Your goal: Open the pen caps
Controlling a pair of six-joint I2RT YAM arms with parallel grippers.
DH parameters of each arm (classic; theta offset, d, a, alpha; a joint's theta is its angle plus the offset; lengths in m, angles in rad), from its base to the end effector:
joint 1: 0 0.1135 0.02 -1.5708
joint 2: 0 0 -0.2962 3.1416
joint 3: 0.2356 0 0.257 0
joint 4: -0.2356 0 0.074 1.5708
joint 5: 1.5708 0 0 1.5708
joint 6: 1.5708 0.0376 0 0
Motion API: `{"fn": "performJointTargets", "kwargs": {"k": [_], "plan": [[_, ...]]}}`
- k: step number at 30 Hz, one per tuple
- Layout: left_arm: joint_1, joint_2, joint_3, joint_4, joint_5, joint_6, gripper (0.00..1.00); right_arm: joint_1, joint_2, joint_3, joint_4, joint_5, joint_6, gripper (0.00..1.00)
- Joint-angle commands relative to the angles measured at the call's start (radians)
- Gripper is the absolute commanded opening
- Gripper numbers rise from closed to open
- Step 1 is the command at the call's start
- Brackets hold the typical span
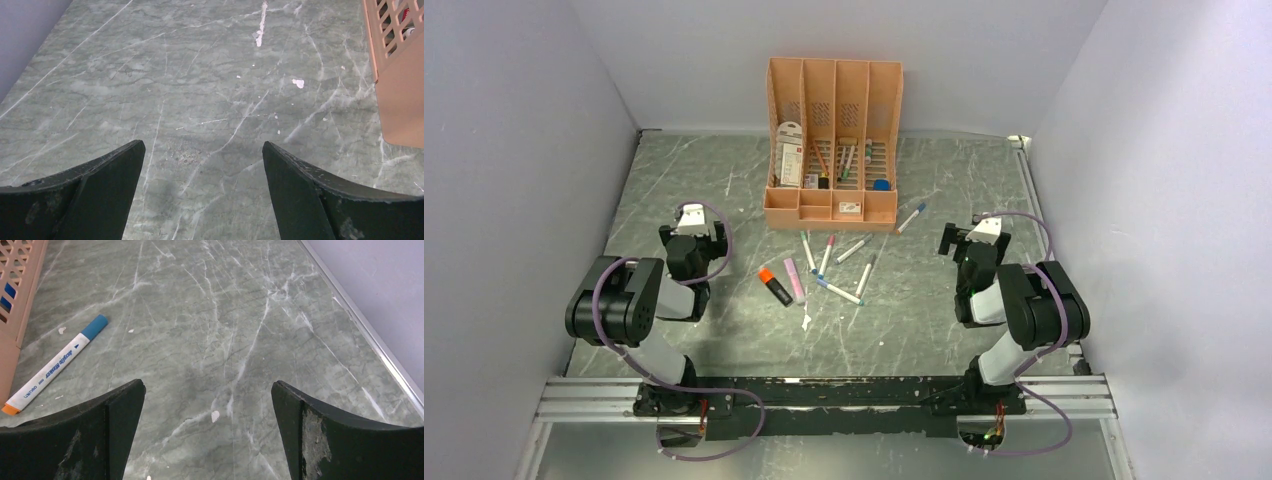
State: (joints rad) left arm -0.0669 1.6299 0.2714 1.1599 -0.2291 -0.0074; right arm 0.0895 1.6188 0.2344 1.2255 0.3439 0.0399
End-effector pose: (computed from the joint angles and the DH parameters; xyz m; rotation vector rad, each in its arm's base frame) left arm 0.2572 -0.0087 0.1557 -0.1133 1.7629 0.1487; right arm 0.2476 0.0095 0.1576 0.2102 1.7116 -0.2016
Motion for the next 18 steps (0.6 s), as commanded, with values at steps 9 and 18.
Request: {"fn": "performJointTargets", "kwargs": {"k": [9,18], "plan": [[0.011,0.000,-0.001,0.043,0.027,-0.008,0.99,-0.008,-0.001,-0.003,0.025,-0.003,-0.011,1.00],[0.010,0.001,-0.001,0.043,0.027,-0.008,0.99,-0.007,-0.002,-0.003,0.025,-0.005,-0.011,1.00]]}}
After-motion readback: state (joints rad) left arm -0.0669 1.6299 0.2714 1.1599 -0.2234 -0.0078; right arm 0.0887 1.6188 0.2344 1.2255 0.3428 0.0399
